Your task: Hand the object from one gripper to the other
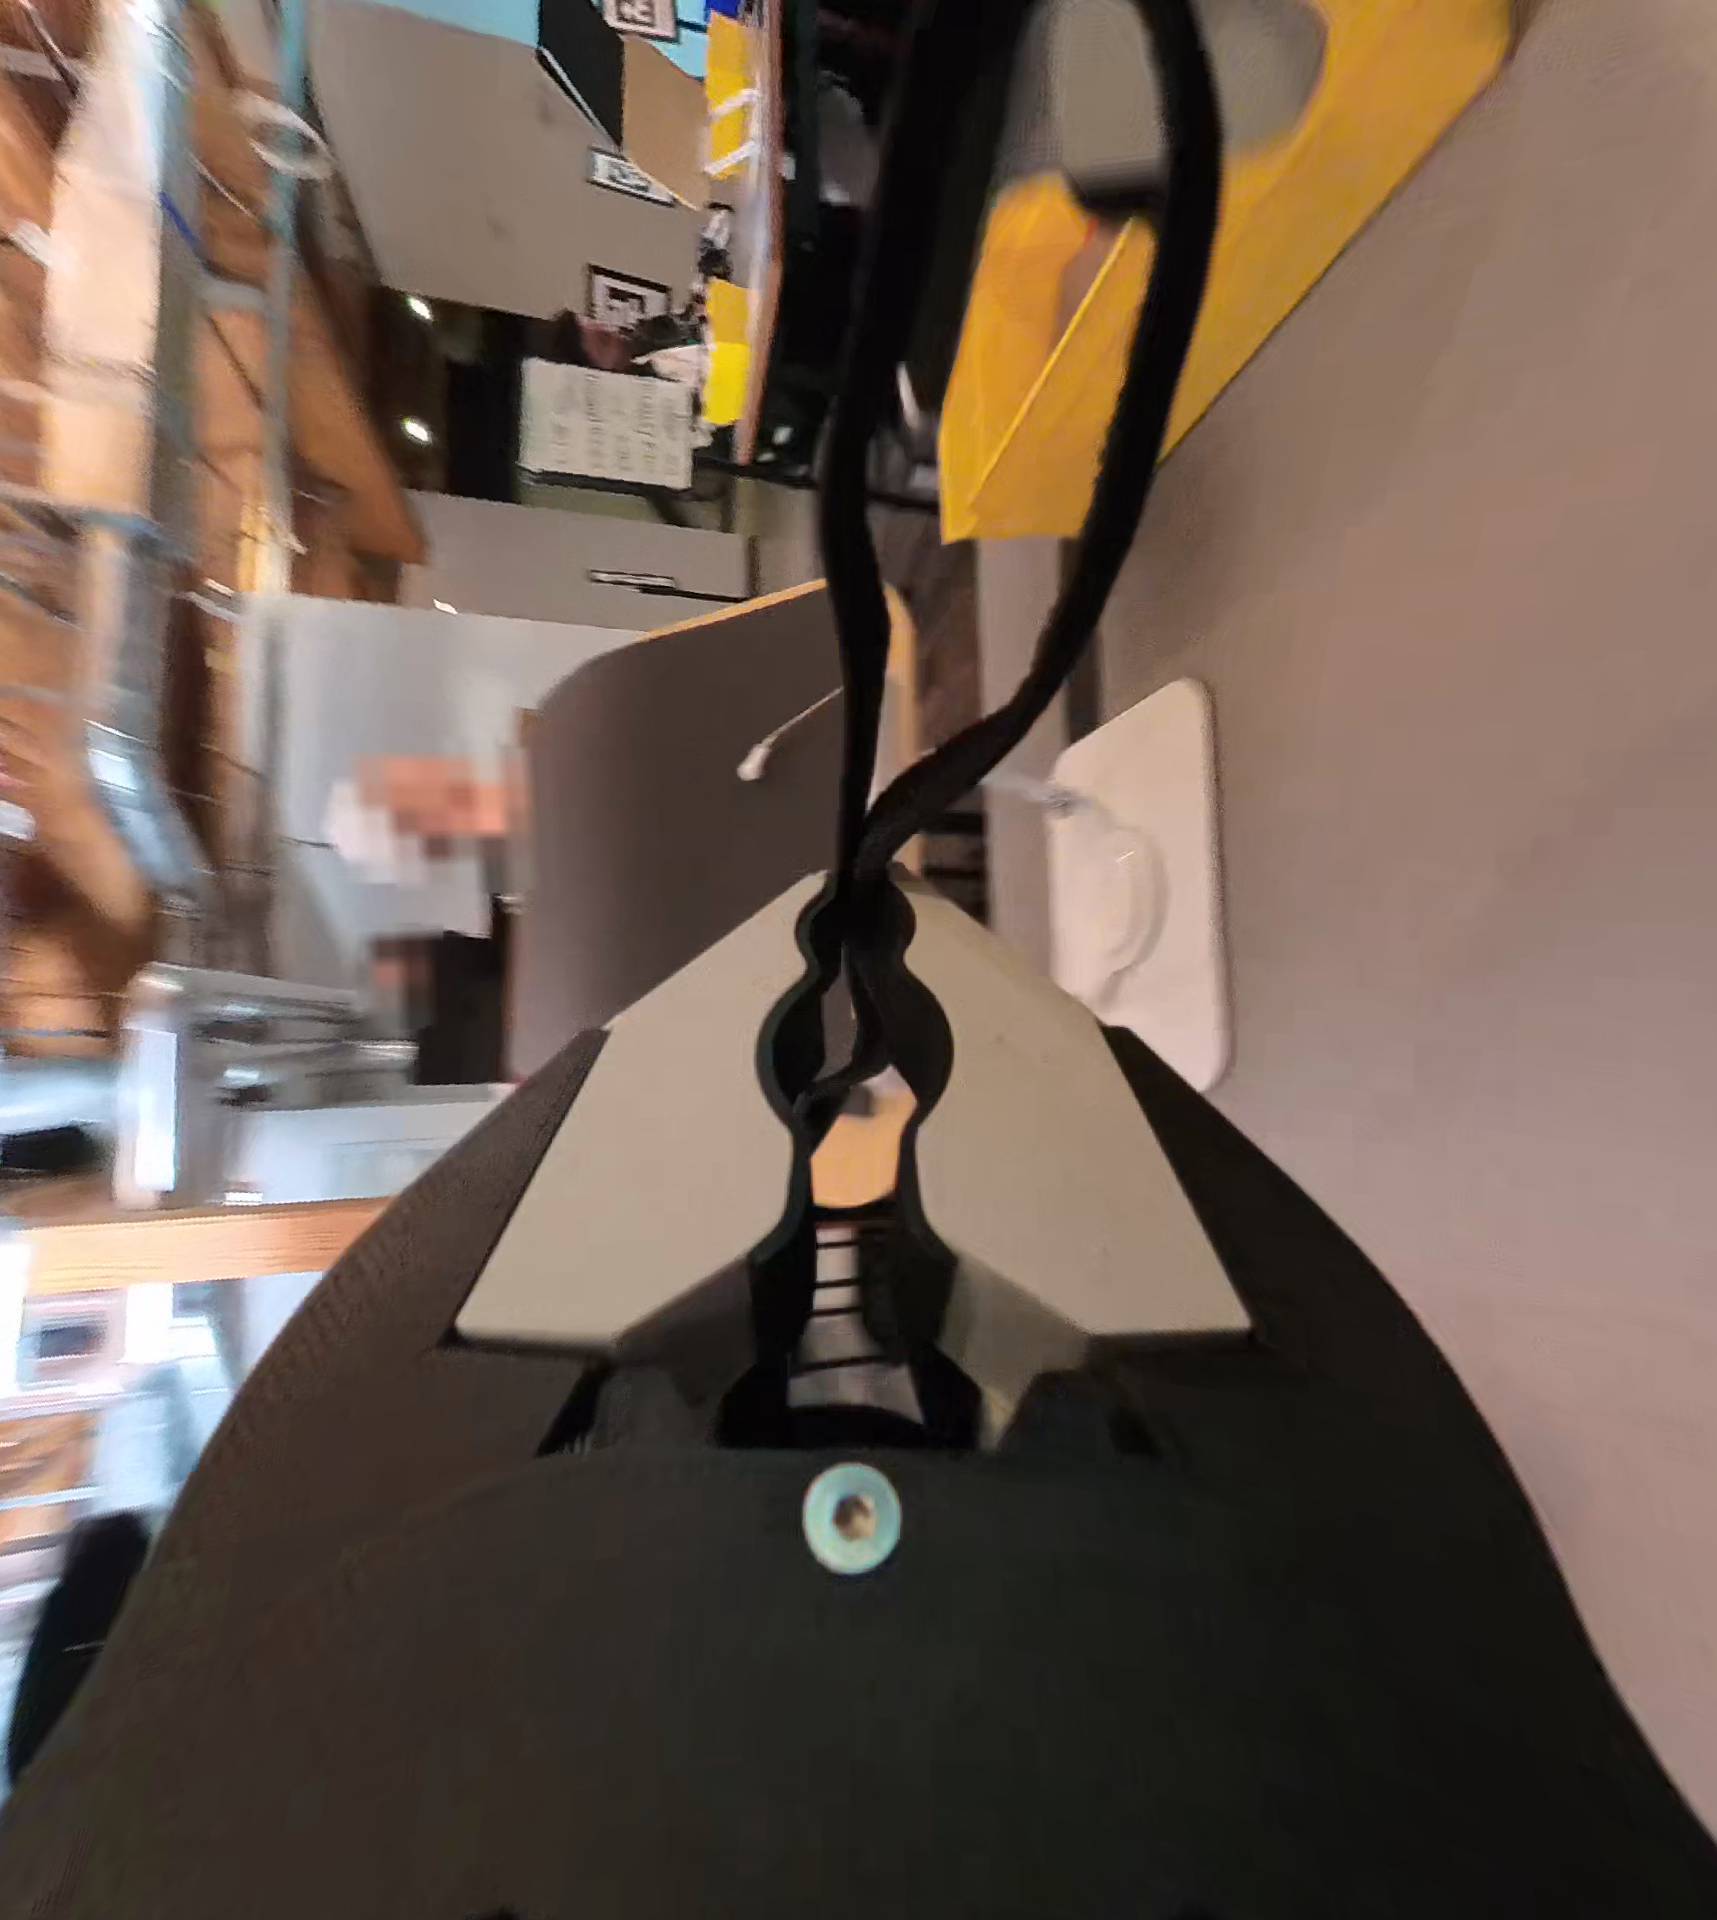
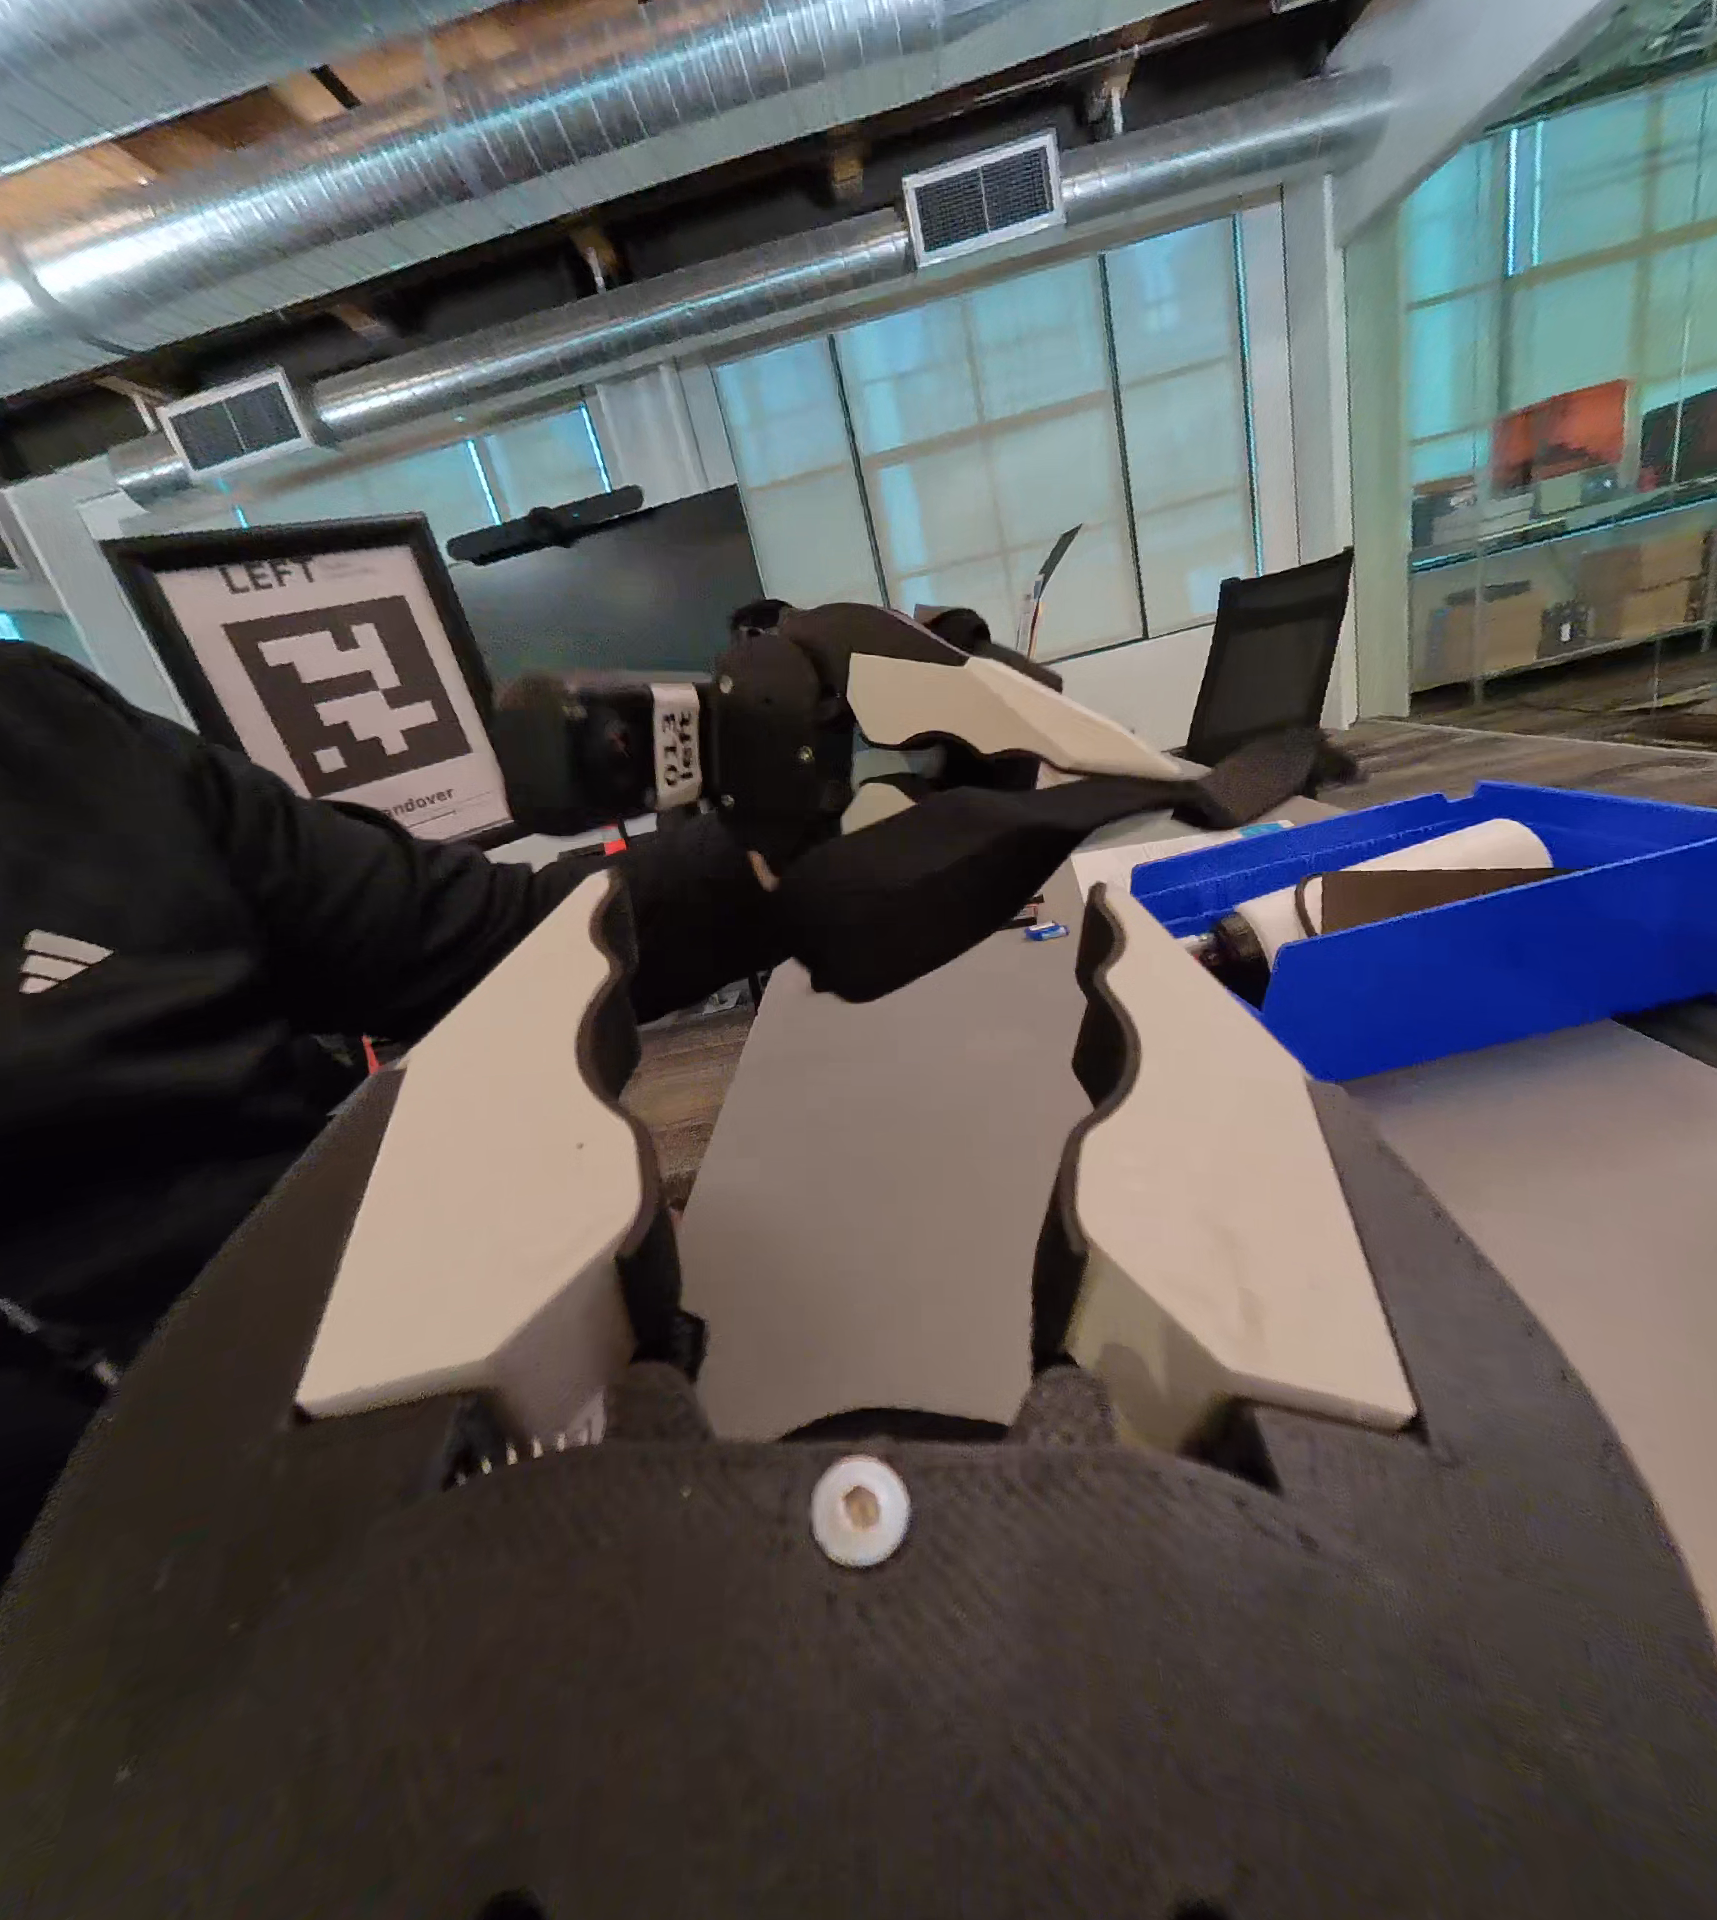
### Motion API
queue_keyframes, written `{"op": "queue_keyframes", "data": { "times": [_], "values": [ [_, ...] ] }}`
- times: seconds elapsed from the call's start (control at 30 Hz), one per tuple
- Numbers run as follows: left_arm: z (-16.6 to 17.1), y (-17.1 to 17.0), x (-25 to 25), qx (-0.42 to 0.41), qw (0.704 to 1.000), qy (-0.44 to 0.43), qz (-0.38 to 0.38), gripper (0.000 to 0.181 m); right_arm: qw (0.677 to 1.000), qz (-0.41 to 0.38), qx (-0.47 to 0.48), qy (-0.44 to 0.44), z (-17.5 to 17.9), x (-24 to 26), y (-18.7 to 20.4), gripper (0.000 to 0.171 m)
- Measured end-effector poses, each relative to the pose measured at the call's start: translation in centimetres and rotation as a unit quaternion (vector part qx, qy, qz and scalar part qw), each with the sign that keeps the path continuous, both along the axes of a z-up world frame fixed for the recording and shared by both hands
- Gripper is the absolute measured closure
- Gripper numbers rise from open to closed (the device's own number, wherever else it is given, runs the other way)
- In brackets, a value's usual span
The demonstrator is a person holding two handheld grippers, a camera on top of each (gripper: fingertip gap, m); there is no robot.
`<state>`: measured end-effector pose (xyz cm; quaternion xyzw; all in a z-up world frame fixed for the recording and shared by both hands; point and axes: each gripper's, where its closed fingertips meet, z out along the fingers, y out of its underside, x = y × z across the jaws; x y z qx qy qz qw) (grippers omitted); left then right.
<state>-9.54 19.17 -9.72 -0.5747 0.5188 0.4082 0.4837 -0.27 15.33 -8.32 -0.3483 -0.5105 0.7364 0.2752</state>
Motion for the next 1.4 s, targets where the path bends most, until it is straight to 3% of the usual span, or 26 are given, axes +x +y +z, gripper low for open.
{"op": "queue_keyframes", "data": {
  "times": [0.17,0.3,0.4,0.57,0.7,0.83,1.03,1.2,1.33,1.37,1.4],
  "values": [
    [0.6,-0.4,0.9,0.049,0.985,0.157,-0.047,0.180,0.997,-0.068,0.044,0.008,1.3,1.6,1.9,0.098],
    [1.2,-1.5,3.4,0.062,0.975,0.188,-0.098,0.180,0.985,-0.120,0.121,-0.021,0.7,-0.3,1.7,0.093],
    [1.8,-2.0,4.8,0.059,0.980,0.147,-0.117,0.180,0.974,-0.129,0.181,-0.033,-0.7,-2.0,0.6,0.087],
    [2.7,-2.7,6.2,0.048,0.988,0.043,-0.139,0.180,0.957,-0.155,0.245,0.015,0.1,-3.7,-1.0,0.074],
    [2.8,-3.2,7.0,0.011,0.986,-0.052,-0.157,0.179,0.943,-0.169,0.288,0.017,-0.1,-4.8,-1.8,0.075],
    [2.8,-3.8,7.8,-0.045,0.969,-0.154,-0.190,0.179,0.940,-0.144,0.309,0.018,-0.4,-5.2,-3.2,0.096],
    [3.2,-4.7,8.4,-0.120,0.930,-0.268,-0.223,0.179,0.948,-0.107,0.299,0.007,-1.1,-4.7,-3.6,0.157],
    [2.2,-4.7,7.9,-0.204,0.912,-0.293,-0.202,0.176,0.950,-0.090,0.298,-0.014,-1.9,-4.6,-3.5,0.165],
    [1.0,-4.9,5.9,-0.283,0.919,-0.244,-0.129,0.146,0.946,-0.093,0.306,-0.048,-3.0,-4.4,-2.8,0.165],
    [0.2,-5.0,4.6,-0.305,0.924,-0.213,-0.091,0.133,0.950,-0.094,0.295,-0.047,-2.7,-4.1,-2.4,0.165],
    [-0.1,-4.8,3.3,-0.301,0.936,-0.173,-0.063,0.132,0.952,-0.105,0.286,-0.042,-2.2,-3.7,-1.9,0.165]
  ]
}}
